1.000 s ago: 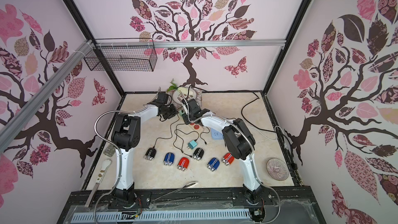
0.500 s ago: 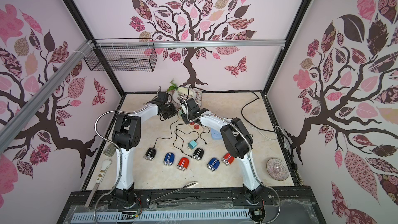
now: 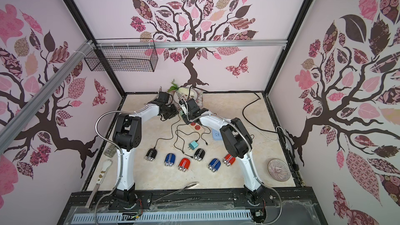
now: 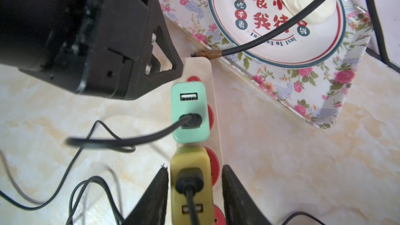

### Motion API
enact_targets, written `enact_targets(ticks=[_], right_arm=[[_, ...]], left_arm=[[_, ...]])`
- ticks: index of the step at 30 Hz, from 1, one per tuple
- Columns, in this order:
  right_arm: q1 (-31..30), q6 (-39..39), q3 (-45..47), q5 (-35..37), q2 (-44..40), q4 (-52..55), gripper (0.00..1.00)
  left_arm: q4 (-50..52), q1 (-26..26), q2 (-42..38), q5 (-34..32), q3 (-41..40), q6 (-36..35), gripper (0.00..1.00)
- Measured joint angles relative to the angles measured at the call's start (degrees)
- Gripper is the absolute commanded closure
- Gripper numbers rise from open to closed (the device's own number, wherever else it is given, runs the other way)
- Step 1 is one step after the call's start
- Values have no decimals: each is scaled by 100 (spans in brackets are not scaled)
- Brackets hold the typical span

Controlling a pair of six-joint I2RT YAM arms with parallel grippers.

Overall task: Unplug the electric shaver
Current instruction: Remove the plug from the socket.

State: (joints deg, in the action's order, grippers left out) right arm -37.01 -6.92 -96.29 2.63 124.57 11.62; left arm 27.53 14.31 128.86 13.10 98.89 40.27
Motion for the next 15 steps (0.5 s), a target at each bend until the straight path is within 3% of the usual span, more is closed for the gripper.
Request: enact_targets(ticks=[15], right_arm=[[0,-151,11,-96,0,4,62]], left_arm=[[0,0,9,2,11,2,67]])
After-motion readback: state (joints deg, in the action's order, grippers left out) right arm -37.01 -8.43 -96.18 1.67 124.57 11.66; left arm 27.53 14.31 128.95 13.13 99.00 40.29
